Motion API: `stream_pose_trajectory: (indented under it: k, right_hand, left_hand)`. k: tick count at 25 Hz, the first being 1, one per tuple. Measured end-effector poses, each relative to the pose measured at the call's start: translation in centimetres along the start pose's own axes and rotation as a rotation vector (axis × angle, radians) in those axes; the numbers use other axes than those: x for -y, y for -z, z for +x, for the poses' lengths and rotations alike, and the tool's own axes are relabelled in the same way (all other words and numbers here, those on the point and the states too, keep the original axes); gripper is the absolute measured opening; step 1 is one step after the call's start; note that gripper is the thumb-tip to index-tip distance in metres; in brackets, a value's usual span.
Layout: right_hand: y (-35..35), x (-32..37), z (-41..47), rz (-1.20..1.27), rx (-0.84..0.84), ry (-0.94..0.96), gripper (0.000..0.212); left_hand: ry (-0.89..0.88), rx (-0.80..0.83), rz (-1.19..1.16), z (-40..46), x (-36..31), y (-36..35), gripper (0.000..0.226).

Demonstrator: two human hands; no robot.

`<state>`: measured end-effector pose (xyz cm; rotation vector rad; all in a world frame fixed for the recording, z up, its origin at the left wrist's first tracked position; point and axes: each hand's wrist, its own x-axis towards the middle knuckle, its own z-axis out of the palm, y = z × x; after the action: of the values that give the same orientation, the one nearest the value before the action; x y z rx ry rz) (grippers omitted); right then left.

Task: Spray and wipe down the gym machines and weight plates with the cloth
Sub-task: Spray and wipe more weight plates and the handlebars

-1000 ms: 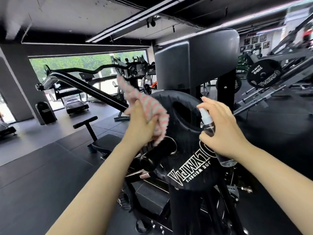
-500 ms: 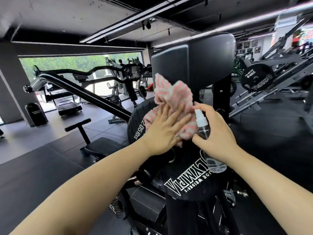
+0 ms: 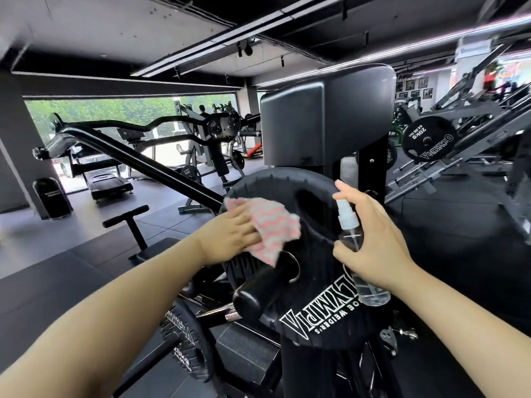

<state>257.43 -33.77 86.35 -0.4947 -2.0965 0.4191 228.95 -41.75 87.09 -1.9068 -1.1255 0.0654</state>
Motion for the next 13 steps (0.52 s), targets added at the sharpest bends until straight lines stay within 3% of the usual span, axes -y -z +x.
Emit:
stream_pose_trajectory:
  k: [3, 4, 5, 9, 13]
  right_hand:
    - [-0.1, 0.0, -0.1, -0.053, -0.001, -0.015, 0.071]
    - [-0.2, 0.0, -0.2, -0.061, -0.003, -0.022, 0.071]
    - [-0.3, -0.1, -0.2, -0.067, -0.006, -0.029, 0.07]
    - [-0.4, 0.1, -0.4, -0.074, -0.032, -0.026, 0.065]
    - [-0.7, 0.1, -0.7, -0.048, -0.071, -0.025, 0.068]
  left_hand:
    - [0.721, -0.169, -0.372, -1.7, -0.9, 1.6, 0.042]
    - [0.886, -0.249, -0.412, -1.1, -1.0, 2.1, 0.056]
    - [0.91, -0.278, -0.411, 0.1, -1.0, 2.6, 0.062]
    - [0.431, -0.299, -0.258, 8.5, -2.5, 4.2, 0.054]
    - [0.307, -0.345, -0.103, 10.9, -3.1, 2.5, 0.055]
